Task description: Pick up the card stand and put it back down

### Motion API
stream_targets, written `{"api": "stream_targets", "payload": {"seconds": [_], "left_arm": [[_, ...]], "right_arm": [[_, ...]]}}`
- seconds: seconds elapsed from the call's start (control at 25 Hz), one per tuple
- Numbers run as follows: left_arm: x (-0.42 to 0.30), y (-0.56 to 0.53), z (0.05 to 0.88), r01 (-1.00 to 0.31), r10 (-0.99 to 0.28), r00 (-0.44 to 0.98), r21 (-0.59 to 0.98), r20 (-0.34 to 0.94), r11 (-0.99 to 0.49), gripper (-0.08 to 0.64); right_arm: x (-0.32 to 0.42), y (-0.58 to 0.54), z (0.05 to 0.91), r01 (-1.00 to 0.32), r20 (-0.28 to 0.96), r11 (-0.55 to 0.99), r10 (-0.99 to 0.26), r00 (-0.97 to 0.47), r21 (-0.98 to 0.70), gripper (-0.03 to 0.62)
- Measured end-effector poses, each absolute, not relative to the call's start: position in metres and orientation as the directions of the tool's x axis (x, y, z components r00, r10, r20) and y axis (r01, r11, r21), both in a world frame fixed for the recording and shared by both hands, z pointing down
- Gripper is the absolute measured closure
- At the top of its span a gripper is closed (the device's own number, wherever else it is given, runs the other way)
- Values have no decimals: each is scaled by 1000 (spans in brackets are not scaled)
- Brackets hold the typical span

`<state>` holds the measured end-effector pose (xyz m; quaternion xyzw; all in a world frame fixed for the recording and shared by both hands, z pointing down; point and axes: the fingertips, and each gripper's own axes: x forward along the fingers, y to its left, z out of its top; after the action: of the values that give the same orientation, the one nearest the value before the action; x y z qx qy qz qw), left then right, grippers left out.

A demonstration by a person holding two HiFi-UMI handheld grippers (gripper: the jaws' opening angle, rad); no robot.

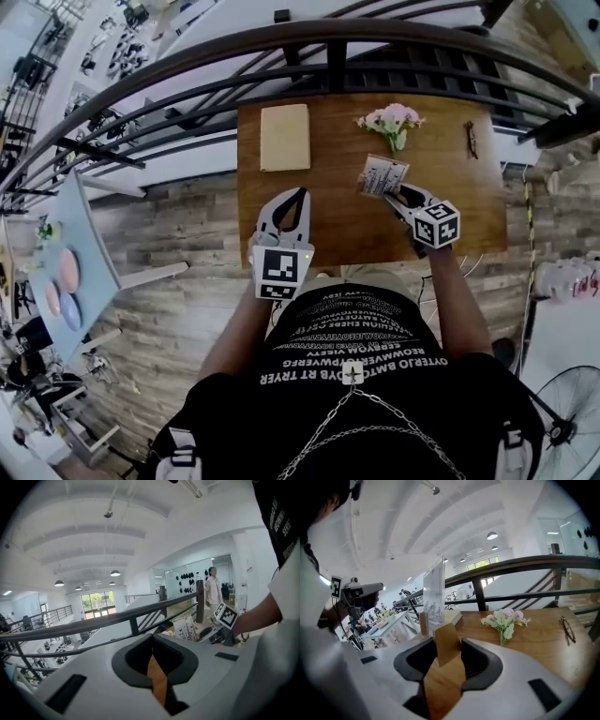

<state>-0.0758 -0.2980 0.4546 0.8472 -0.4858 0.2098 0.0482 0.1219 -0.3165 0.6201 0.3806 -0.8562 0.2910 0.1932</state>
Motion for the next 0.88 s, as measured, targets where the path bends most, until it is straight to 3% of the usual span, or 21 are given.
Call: {"api": "stream_targets", "payload": {"seconds": [0.88], "left_arm": [[-68,-284,430,-798,-777,518,-126,358,-590,532]], "right_arm": [[101,-294,470,-736,409,592,-613,-676,-329,413]]}}
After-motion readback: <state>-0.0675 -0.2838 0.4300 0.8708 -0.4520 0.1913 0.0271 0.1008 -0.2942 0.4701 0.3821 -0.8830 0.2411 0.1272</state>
